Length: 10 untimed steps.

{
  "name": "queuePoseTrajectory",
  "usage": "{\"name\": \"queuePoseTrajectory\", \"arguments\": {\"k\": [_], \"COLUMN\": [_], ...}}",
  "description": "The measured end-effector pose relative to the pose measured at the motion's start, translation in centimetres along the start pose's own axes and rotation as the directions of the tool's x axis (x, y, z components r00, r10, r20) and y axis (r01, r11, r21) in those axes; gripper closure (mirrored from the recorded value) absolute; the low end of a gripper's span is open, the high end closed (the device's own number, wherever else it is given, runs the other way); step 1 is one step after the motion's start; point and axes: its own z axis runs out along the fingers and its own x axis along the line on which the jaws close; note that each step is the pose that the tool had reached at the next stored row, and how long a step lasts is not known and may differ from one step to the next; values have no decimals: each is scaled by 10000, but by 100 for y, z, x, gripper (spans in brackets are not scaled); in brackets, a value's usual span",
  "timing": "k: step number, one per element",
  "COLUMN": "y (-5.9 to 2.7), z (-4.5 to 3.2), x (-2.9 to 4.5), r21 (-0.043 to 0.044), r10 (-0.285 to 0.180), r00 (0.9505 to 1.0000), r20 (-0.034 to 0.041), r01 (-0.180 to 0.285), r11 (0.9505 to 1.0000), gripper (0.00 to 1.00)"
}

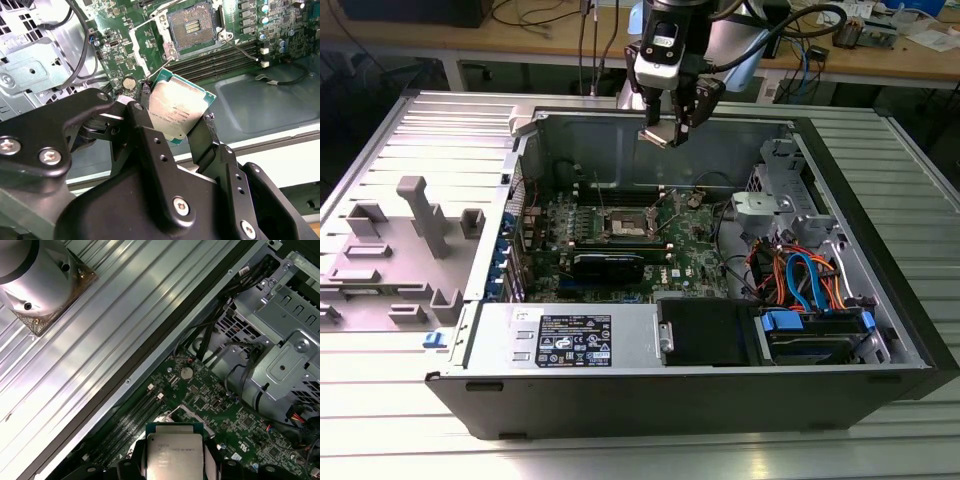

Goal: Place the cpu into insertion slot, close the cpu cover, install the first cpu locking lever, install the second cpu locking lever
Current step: 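Place the cpu into insertion slot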

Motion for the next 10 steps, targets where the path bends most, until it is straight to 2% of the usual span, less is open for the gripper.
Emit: {"name": "queuePoseTrajectory", "arguments": {"k": [2, 10], "y": [0, -1], "z": [3, 10], "x": [0, 0], "r21": [-7, -27], "r10": [290, 884], "r00": [9996, 9961], "r20": [23, 68], "r01": [-289, -883], "r11": [9996, 9961], "gripper": [46, 46]}}
